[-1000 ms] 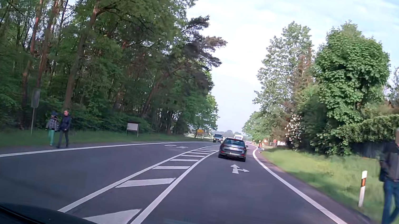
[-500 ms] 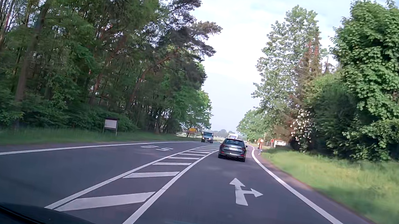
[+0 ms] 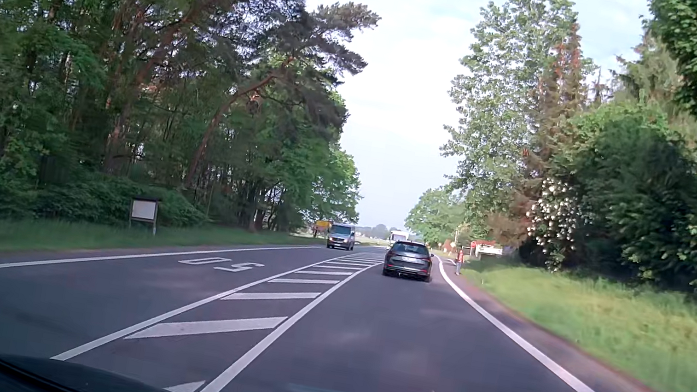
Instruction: Follow the waypoints while adhering to traffic rules and regulations
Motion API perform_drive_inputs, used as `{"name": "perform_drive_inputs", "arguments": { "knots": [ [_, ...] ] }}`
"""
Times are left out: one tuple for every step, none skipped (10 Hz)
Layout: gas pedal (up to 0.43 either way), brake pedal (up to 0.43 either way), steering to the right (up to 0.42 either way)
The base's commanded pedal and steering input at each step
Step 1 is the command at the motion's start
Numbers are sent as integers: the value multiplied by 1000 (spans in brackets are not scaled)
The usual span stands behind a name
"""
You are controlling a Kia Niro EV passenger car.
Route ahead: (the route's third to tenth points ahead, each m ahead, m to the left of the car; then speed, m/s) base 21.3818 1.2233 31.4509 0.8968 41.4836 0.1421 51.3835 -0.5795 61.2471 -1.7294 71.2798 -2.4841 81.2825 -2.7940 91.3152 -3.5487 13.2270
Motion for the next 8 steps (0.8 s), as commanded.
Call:
{"name": "perform_drive_inputs", "arguments": {
  "knots": [
    [110,0,10],
    [110,0,10],
    [110,0,10],
    [110,0,10],
    [110,0,10],
    [110,0,10],
    [110,0,10],
    [110,0,10]
  ]
}}
